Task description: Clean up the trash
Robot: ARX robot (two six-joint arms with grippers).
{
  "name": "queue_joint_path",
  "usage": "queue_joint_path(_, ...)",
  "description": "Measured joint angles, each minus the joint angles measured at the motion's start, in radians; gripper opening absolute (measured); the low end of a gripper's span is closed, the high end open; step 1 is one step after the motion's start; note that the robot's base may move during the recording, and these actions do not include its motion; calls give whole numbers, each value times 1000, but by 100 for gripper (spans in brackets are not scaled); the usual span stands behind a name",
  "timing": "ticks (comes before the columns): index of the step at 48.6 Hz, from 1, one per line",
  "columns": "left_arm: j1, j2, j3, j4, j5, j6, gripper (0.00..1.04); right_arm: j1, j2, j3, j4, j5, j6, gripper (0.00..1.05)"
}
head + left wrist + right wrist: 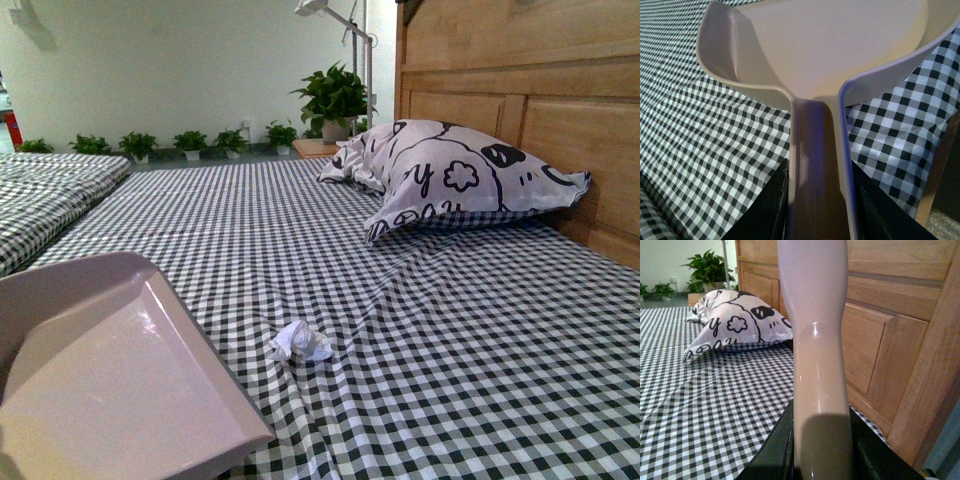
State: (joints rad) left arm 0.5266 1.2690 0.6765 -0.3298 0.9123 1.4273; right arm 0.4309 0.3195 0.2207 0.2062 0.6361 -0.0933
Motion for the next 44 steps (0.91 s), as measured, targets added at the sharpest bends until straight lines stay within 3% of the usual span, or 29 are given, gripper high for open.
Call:
queue_joint_path(25, -123, 209, 33, 246, -82, -171, 29, 0, 0, 0, 0, 0, 0, 20)
queue_joint_path(44, -157, 293, 82, 205, -142, -182, 29, 0, 0, 0, 0, 0, 0, 20)
